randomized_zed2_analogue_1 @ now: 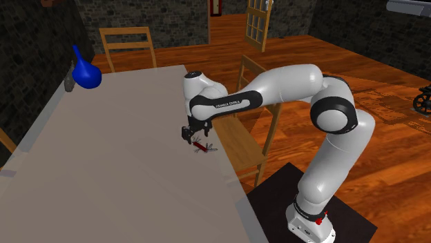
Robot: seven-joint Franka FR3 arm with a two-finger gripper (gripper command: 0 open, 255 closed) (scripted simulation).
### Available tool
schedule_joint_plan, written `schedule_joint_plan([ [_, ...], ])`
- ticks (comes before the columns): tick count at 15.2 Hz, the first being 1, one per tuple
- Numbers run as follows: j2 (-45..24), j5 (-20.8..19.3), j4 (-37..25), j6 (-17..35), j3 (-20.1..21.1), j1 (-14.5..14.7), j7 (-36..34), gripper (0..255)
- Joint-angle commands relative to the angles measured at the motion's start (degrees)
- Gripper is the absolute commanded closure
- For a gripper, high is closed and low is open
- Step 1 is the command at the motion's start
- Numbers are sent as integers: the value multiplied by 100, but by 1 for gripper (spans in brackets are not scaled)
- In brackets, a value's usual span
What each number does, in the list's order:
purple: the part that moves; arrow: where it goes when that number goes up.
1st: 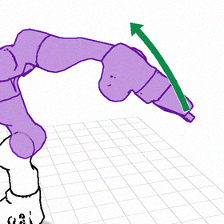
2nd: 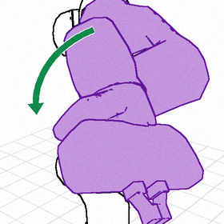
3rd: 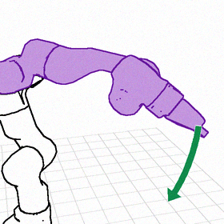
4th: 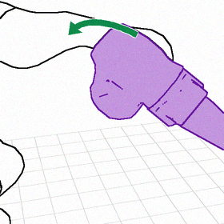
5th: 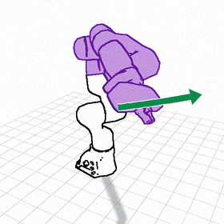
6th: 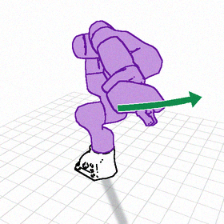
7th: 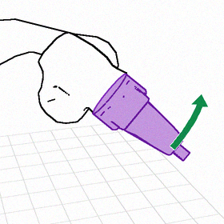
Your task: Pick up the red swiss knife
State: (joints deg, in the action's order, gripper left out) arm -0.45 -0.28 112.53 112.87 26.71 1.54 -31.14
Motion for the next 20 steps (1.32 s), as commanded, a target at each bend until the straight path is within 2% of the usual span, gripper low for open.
schedule_joint_plan([
  [1, -94, -41, 63, 148, 16, 17, -58, 0],
  [5, -208, -101, 299, 486, 19, 26, -101, 0],
  [7, -208, -101, 299, 486, 19, 27, -101, 0],
  [8, -211, -103, 297, 487, 20, 28, -104, 255],
  [17, -208, -101, 299, 486, 18, 27, -101, 255],
  [20, -130, -59, 147, 265, 16, 21, -71, 255],
])
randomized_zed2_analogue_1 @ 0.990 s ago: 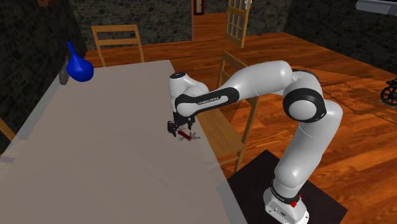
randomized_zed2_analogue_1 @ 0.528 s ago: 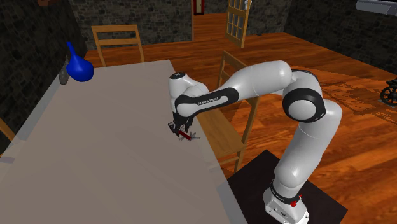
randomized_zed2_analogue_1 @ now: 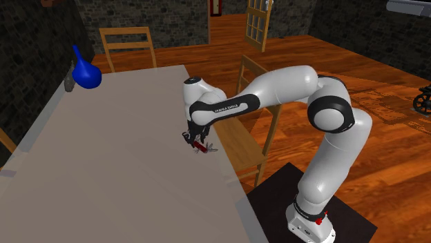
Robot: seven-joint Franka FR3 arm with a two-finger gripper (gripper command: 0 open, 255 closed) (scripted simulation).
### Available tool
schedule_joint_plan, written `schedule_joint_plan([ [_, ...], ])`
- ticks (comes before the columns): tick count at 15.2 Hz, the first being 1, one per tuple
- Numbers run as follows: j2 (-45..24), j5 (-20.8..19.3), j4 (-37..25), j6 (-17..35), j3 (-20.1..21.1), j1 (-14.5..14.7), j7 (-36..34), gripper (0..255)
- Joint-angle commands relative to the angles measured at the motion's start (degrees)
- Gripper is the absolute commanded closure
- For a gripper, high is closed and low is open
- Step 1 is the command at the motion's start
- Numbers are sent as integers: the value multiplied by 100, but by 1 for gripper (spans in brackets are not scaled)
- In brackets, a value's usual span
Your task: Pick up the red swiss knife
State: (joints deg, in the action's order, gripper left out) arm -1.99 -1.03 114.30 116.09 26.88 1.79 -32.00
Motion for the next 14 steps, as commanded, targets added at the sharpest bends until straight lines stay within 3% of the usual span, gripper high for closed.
schedule_joint_plan([
  [1, 48, 28, -82, -131, -2, -5, 23, 255],
  [14, 221, 114, -763, -966, -14, -21, 85, 255],
])
